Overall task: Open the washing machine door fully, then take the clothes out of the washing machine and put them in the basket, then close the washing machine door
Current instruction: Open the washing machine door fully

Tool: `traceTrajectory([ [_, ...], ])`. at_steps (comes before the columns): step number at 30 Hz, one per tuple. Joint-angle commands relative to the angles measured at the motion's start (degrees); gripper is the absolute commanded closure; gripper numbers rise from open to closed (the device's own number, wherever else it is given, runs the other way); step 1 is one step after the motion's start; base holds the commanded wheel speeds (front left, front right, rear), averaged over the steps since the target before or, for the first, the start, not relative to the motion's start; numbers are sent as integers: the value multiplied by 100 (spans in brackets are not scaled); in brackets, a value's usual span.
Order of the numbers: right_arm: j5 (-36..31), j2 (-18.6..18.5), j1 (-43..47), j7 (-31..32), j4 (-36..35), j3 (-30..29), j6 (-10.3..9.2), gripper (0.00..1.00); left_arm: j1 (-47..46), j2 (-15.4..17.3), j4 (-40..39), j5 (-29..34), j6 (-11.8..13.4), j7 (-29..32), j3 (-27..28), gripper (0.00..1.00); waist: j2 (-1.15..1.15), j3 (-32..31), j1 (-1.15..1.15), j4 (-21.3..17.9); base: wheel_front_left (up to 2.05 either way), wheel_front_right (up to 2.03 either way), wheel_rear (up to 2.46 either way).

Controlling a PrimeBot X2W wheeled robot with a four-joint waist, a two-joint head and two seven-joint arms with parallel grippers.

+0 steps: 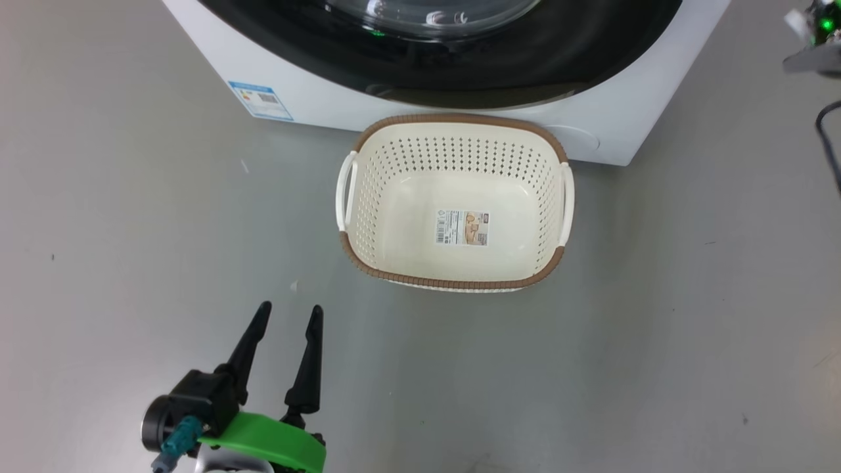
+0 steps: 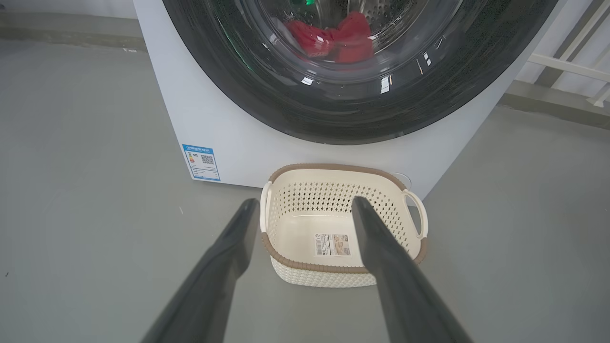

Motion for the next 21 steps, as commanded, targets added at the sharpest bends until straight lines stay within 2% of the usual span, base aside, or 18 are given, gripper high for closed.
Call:
traceTrajectory([
  [1,127,2,-229,131,-24,11,5,100,-115,86,-113,-39,38,-69,139,0,0,69,0,31,0,0,0],
  [10,163,-65,-949,801,799,151,5,100,-238,86,-93,-144,53,-69,-4,0,0,230,0,156,0,0,0],
  [21,176,-75,-1445,1348,1324,266,5,100,-294,86,-116,-241,78,-69,-124,0,0,340,0,297,0,0,0],
])
